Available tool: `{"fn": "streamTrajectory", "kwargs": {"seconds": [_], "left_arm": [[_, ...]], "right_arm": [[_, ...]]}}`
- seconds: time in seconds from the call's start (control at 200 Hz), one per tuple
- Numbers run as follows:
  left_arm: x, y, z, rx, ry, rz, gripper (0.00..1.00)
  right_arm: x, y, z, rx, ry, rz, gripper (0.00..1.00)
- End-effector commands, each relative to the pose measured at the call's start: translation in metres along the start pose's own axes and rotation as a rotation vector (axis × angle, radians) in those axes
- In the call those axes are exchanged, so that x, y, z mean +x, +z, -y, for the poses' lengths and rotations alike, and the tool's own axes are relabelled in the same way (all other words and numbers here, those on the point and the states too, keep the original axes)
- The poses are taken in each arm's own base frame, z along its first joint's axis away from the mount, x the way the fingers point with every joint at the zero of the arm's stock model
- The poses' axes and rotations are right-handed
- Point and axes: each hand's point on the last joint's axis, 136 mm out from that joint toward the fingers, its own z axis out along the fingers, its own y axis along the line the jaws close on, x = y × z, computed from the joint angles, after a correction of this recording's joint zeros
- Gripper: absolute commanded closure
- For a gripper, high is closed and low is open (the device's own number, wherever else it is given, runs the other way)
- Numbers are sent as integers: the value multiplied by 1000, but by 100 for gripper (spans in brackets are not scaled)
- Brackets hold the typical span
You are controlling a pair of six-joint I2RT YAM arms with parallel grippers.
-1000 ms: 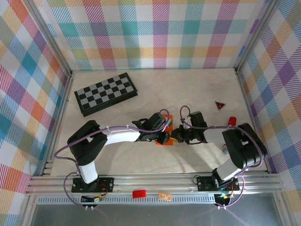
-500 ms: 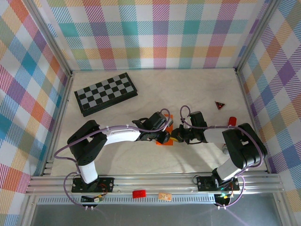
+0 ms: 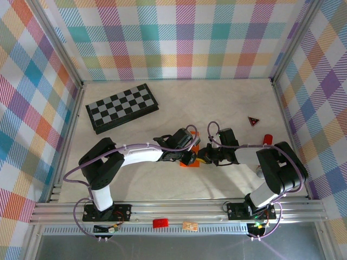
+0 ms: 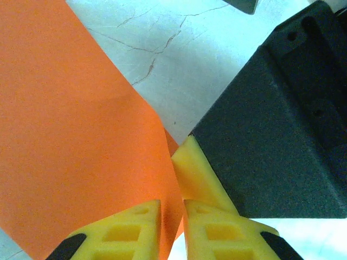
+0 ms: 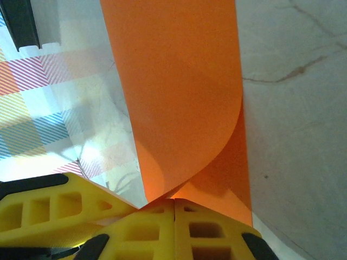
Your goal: Fold a paper plane with a square sheet of paper (pick it up from the middle)
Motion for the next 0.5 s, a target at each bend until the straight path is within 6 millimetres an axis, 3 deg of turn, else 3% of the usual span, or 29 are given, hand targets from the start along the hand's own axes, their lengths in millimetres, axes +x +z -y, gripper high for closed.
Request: {"fn": "streamTrajectory", "kwargs": {"seconds": [0.0,0.495], "left_arm": [[-4,1,-2,-4,15,-10,81],[-7,-1,-7,-33,21,7,91]], "right_arm": [[-6,0,-12,-22,-42,1,94],[-5,-3,-10,-7,-42,10,90]]}}
